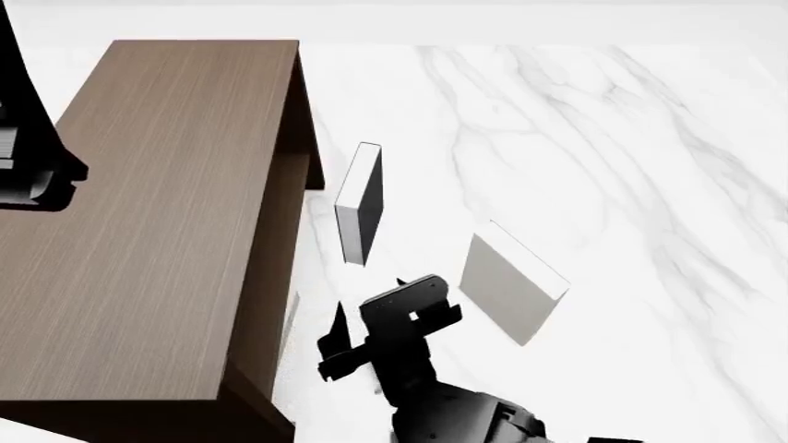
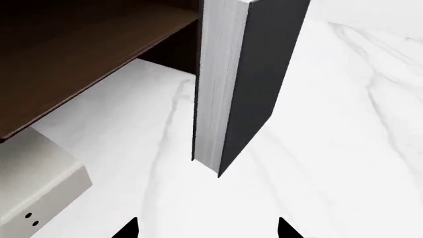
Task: Pick up the book on the right and place it under the cabinet shelf.
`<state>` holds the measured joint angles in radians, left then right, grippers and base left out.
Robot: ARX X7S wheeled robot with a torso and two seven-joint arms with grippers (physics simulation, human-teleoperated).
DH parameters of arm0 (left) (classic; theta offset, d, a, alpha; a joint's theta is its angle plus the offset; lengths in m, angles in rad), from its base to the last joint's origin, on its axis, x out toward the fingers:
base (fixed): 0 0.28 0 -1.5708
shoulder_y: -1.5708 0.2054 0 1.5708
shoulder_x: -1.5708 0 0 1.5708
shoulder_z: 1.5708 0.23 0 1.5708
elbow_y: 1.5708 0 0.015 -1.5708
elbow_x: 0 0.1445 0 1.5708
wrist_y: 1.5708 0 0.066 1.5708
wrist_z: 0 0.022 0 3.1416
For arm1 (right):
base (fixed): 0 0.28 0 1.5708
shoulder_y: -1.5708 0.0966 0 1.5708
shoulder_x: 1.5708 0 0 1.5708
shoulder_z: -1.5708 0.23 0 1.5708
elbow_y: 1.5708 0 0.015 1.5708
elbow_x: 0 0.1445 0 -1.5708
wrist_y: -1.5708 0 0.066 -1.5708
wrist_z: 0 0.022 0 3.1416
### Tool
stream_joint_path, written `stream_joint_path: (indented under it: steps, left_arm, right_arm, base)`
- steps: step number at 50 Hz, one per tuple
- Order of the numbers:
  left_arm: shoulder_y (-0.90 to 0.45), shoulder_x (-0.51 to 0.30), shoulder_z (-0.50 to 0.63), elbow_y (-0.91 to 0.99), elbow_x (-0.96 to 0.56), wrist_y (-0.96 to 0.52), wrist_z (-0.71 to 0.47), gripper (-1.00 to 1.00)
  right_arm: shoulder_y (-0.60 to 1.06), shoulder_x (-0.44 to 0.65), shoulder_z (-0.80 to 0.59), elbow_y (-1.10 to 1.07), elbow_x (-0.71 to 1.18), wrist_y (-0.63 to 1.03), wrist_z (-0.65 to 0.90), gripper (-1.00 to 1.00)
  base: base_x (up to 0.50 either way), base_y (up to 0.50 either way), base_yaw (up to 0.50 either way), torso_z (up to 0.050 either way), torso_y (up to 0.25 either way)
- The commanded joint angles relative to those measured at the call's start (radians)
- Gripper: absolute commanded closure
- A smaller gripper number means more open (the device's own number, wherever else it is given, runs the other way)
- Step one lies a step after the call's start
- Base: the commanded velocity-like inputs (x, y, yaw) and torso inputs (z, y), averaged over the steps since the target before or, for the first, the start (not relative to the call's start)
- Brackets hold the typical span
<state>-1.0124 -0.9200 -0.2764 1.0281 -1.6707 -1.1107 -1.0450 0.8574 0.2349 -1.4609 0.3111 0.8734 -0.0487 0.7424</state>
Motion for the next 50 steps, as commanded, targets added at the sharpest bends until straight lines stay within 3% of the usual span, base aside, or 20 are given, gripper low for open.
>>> stream_joint_path:
  steps: [1, 15, 50]
  left_arm:
    - [-0.024, 0.003, 0.025, -0.011, -0.015, -0.005, -0.026, -1.0]
    - [-0.055, 0.004, 0.055, -0.028, -0.024, -0.011, -0.041, -1.0]
    - [0.001, 0.034, 0.048, -0.014, 0.004, -0.017, -0.026, -1.0]
  right_arm:
    - [-0.002, 0.069, 0.018, -0.102, 0.022, -0.009, 0.014, -1.0]
    - [-0.007, 0.124, 0.024, -0.191, 0.026, -0.004, 0.046, -1.0]
    - [0.049, 0.246, 0.057, -0.49, 0.037, 0.038, 0.163, -1.0]
  base:
    - [0.0, 0.0, 0.0, 0.0, 0.0]
    - [0.0, 0.0, 0.0, 0.0, 0.005]
    - [0.0, 0.0, 0.0, 0.0, 0.126]
